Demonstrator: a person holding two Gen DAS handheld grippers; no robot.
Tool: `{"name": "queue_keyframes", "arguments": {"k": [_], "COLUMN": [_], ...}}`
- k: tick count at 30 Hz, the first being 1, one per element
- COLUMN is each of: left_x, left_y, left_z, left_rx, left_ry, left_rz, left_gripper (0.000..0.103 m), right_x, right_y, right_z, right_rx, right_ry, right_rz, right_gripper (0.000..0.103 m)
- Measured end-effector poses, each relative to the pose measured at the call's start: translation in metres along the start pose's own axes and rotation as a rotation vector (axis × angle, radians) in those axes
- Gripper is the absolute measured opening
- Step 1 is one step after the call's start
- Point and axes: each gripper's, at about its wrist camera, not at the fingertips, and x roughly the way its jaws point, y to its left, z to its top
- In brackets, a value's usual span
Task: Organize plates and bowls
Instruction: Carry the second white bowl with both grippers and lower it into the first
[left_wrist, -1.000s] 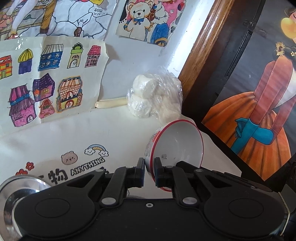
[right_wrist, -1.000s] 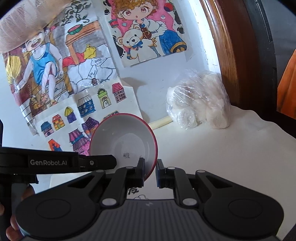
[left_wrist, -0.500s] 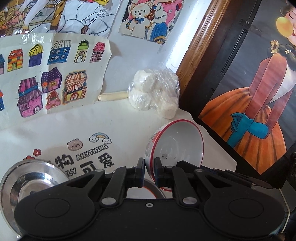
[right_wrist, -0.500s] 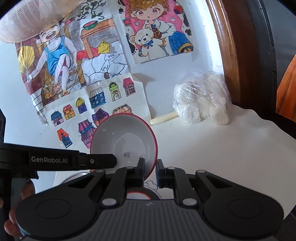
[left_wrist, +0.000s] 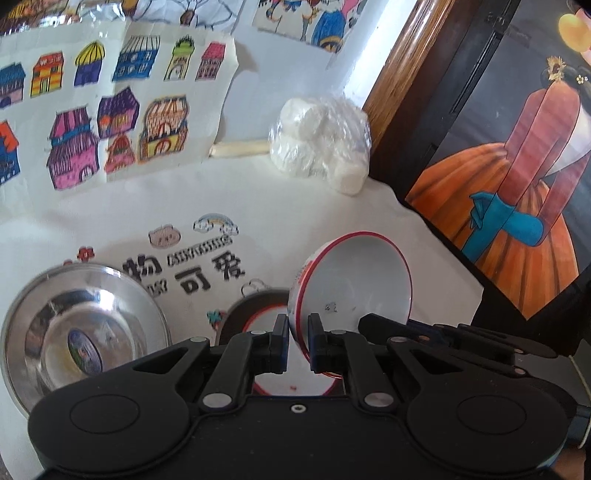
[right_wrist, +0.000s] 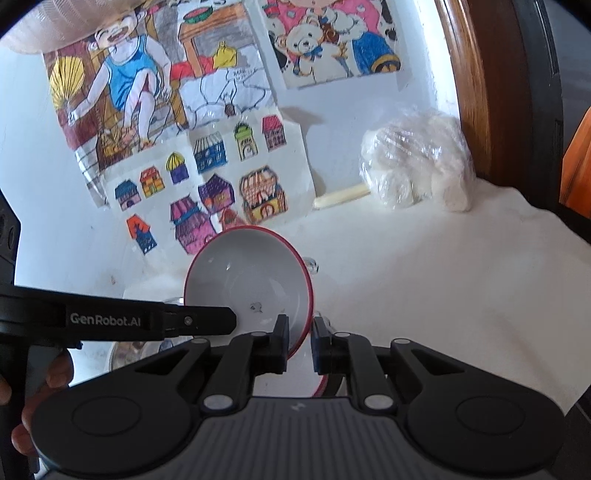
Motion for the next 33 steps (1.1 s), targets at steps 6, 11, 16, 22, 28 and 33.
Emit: {"name": "queue_keyframes", "arguments": {"k": [6,11,16,22,28,33], "left_x": [0.004,0.007,0.01,0.015,0.016,0.02], "left_y": [0.004,0.008,0.015,0.021,0.025,0.028], "left_z": [-0.01,-0.016,-0.018,-0.019,-0.019,-0.019], "left_rx": [-0.022,-0.047,-0.07,-0.088,-0.102,-0.11], "left_ry": [0.016,0.013,0.026,0.04,0.042,0.051], "left_rz": [-0.019,-0.031,-0.026,-0.016,-0.015,-0.013], "left_gripper": [0.01,0.011,0.011,0.011,0.011,0.011], "right_x": [-0.001,0.003,0.007,0.012,0.017,0.021], "right_y": [-0.004,-0.009,-0.011,-0.009,-0.01,-0.012], "right_z": [-0.013,-0.017,-0.019,-0.019,-0.018,-0.019], "right_rx": [0.011,0.039,0.058,0.064,0.072,0.079], "right_ry": [0.043,0.07,0.084,0.097,0.109,0.118], "right_rz": [-0.005,0.001,0.015,0.027,0.035,0.038], "right_gripper": [0.014,0.014,0.014,0.014,0.015,0.015]}}
